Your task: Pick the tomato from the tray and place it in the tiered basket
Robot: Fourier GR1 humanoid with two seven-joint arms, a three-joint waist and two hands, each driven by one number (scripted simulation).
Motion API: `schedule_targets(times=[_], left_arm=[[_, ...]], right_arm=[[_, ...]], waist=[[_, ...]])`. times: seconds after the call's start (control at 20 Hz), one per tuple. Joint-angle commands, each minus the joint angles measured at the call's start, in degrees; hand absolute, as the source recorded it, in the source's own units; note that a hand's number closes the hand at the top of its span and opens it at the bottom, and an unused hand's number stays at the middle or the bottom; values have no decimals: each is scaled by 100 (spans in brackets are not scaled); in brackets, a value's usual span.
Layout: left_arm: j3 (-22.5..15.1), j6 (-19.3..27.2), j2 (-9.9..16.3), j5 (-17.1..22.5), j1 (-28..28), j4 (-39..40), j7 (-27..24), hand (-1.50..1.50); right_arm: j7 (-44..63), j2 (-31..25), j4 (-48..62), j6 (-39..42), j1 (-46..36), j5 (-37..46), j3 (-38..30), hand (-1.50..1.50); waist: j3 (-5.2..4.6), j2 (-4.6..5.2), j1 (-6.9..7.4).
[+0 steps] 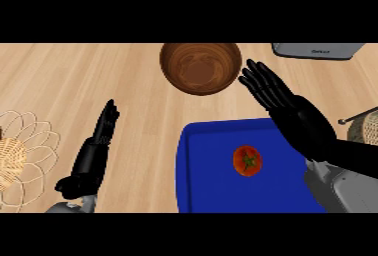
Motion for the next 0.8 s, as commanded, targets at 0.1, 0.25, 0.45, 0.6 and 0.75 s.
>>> schedule_targets(times=[0.1,0.25,0.45,0.6,0.75], left_arm=[[722,127,646,-52,-75,154,409,0],[1102,233,1219,-279,75,531,479,0],[961,289,998,-181,393,573,548,0],[1077,36,1227,-76,198,612,731,0],[1010,-122,1182,-119,59,872,634,0]], right_arm=[[-123,450,-105,-1447,806,493,-366,150],[-416,696,131,-2450,1554,461,-1150,150],[-21,731,977,-3975,2491,940,-1867,-150],[-407,1303,449,-4907,3237,1415,-1667,-150],[-193,1374,-649,-5404,4230,2022,-1035,-150]], waist=[[180,-64,-407],[201,-60,-711],[162,7,-1014],[154,-75,-841],[144,-66,-651]])
